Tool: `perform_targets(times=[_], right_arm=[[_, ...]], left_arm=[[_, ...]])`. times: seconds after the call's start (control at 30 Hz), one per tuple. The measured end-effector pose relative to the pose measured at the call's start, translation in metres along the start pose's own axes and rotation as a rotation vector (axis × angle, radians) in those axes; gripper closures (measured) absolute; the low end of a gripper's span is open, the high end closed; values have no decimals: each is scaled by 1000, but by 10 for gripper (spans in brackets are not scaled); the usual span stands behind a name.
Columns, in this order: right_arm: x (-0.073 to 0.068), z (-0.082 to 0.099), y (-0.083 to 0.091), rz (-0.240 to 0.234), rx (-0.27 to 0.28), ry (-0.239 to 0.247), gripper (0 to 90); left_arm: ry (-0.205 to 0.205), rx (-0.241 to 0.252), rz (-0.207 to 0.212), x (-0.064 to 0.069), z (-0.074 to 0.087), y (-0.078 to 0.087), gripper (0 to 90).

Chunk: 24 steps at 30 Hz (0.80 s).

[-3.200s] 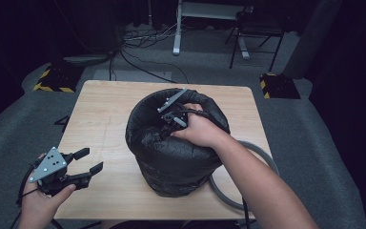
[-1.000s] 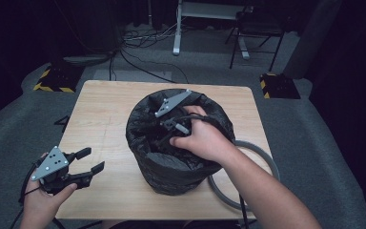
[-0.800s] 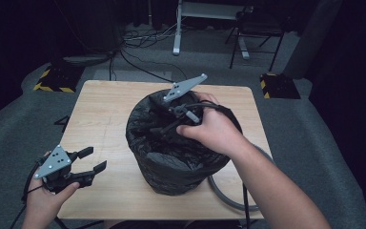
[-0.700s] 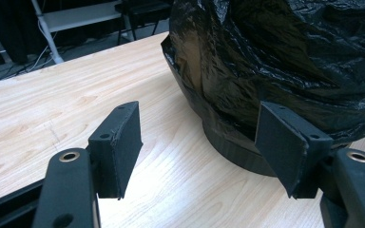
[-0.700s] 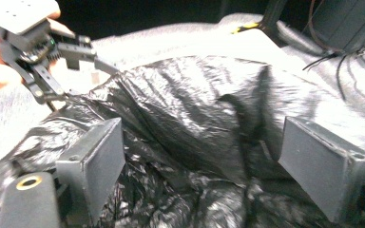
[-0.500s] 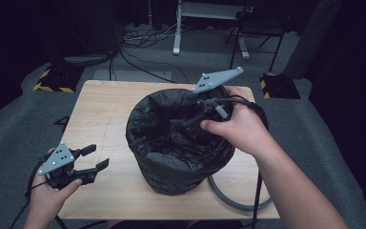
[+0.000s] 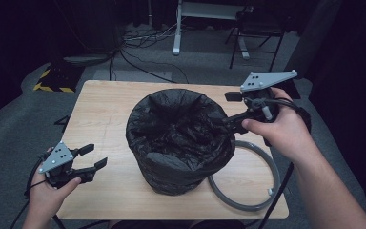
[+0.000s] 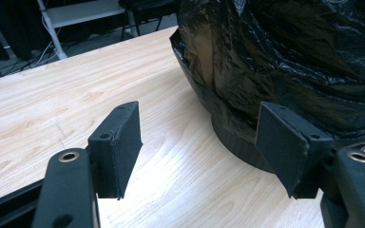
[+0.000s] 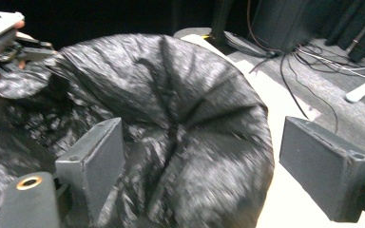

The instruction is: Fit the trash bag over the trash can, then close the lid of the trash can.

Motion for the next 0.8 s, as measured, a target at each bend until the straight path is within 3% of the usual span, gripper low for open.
perform_targets(times=[0.5,0.8], right_arm=[[59,63,36,141,-15,-88,176],[92,107,44,176,-29,-151,195]], left_arm=[[-3,-28,-36,-2,9,6,324],[-2,-54,-79,-7,24,14,322]])
Point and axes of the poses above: each handheld gripper's, and its own axes: y roughly backward along the jaws, z roughly out of its underside, x roughly to its right, the point moved 2 cm from there along -y, roughly forward along the jaws, and after that the axes turned 2 degrees about -y, right-handed, at the moved point
